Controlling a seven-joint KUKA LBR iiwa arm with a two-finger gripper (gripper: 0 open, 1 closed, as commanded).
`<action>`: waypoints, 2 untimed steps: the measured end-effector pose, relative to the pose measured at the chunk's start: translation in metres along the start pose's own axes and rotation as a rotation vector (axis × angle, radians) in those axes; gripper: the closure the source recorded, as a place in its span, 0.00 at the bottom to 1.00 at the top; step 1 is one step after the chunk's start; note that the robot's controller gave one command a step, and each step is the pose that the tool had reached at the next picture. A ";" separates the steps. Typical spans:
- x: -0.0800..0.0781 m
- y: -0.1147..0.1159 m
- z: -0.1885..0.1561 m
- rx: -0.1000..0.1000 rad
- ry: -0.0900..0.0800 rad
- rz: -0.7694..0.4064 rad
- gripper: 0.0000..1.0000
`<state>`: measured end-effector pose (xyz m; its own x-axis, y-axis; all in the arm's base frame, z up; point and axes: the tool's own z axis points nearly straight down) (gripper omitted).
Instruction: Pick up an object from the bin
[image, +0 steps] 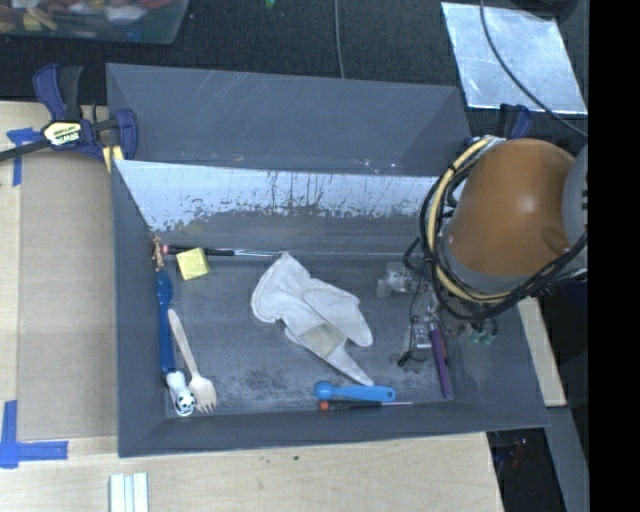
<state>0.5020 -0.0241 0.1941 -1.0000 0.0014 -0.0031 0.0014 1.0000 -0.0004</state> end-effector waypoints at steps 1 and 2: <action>-0.040 0.015 0.085 -0.001 0.000 0.300 0.00; -0.059 0.019 0.031 0.000 -0.011 0.074 0.00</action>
Offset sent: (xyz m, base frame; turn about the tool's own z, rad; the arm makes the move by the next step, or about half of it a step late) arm 0.0566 0.0192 -0.0341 0.0747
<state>0.5612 -0.0054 0.1634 -0.9971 0.0749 -0.0144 0.0749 0.9972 0.0003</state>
